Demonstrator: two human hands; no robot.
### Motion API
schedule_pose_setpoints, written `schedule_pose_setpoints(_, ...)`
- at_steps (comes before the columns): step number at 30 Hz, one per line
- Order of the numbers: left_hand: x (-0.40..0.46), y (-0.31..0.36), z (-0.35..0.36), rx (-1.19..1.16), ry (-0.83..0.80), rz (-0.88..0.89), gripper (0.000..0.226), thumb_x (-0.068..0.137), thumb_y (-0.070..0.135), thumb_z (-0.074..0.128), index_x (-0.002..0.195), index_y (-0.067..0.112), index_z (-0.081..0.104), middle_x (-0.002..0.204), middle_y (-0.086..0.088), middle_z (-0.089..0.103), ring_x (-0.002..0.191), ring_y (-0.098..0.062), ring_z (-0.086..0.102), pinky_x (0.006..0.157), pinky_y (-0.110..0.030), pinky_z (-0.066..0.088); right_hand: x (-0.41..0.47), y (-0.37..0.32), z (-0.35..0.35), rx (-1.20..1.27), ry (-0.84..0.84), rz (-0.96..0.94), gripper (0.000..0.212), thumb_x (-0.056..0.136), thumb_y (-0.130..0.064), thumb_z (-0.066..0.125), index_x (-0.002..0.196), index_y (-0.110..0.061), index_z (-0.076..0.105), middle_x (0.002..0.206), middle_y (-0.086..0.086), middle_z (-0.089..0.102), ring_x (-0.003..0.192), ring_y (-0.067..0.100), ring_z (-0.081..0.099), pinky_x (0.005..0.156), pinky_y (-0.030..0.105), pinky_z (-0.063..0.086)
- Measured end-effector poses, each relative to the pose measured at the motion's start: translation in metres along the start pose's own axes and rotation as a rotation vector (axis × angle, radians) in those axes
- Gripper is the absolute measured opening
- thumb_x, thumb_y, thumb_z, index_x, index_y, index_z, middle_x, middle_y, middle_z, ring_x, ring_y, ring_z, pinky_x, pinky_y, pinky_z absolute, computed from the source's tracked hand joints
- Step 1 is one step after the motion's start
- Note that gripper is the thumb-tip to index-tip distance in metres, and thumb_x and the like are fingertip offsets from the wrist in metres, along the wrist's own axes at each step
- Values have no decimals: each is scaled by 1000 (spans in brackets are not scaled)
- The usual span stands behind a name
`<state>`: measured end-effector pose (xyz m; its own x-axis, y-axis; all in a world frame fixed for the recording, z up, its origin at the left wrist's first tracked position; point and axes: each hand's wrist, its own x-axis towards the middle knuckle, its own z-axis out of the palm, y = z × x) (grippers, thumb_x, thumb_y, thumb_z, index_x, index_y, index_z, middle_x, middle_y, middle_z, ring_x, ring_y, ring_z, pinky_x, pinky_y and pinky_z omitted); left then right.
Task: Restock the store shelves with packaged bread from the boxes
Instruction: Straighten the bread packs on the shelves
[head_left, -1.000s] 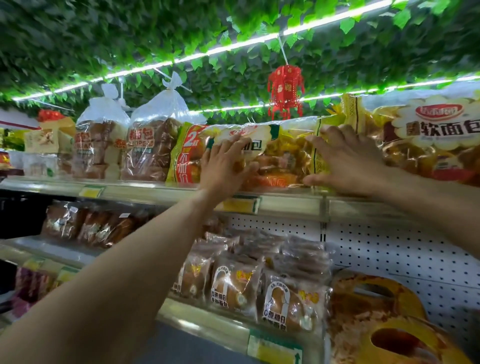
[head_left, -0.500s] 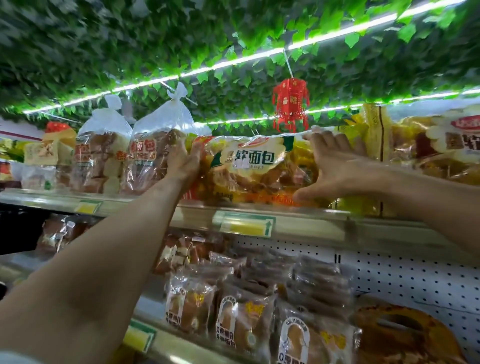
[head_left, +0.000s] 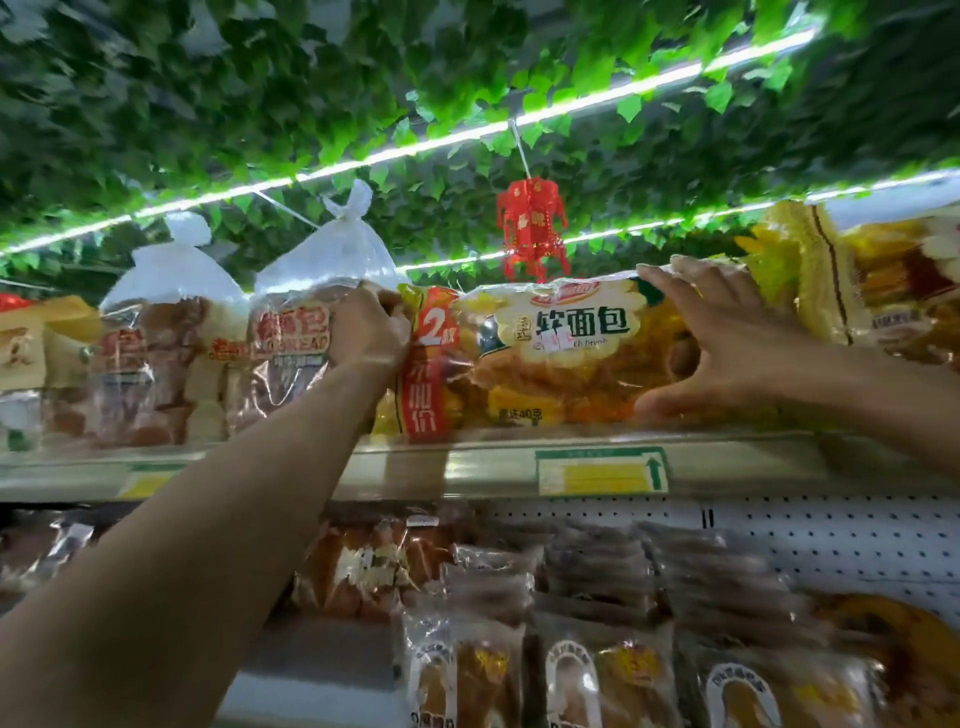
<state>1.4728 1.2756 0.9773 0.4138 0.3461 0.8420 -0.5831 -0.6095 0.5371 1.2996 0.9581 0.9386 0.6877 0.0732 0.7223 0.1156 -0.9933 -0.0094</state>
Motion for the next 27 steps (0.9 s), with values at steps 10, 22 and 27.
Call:
schedule_pose_setpoints(10, -37, 18, -40, -214, -78, -26, 5, 96, 17, 56, 98, 14, 59, 96, -5, 65, 92, -25, 63, 88, -39, 52, -6, -30, 9, 5, 100, 200, 124, 49, -77, 72, 148, -49, 3, 160, -13, -10, 147, 14, -16, 115, 64, 5)
schedule_pose_setpoints(22, -60, 7, -69, -169, -340, 272, 47, 89, 42, 67, 130, 24, 51, 132, -4, 42, 122, -18, 41, 102, -34, 37, -4, -90, 20, -75, 37, 218, 105, 65, -79, 59, 149, -51, 2, 161, -12, -17, 147, 20, -20, 113, 66, -5)
schedule_pose_setpoints(27, -75, -18, -78, 177, -511, 536, 73, 85, 46, 71, 148, 35, 36, 158, 1, 22, 141, -28, 21, 113, -48, 30, -7, -102, 21, -135, 26, 250, 108, 67, -75, 62, 151, -46, 1, 161, -9, -16, 148, 21, -18, 113, 67, 2)
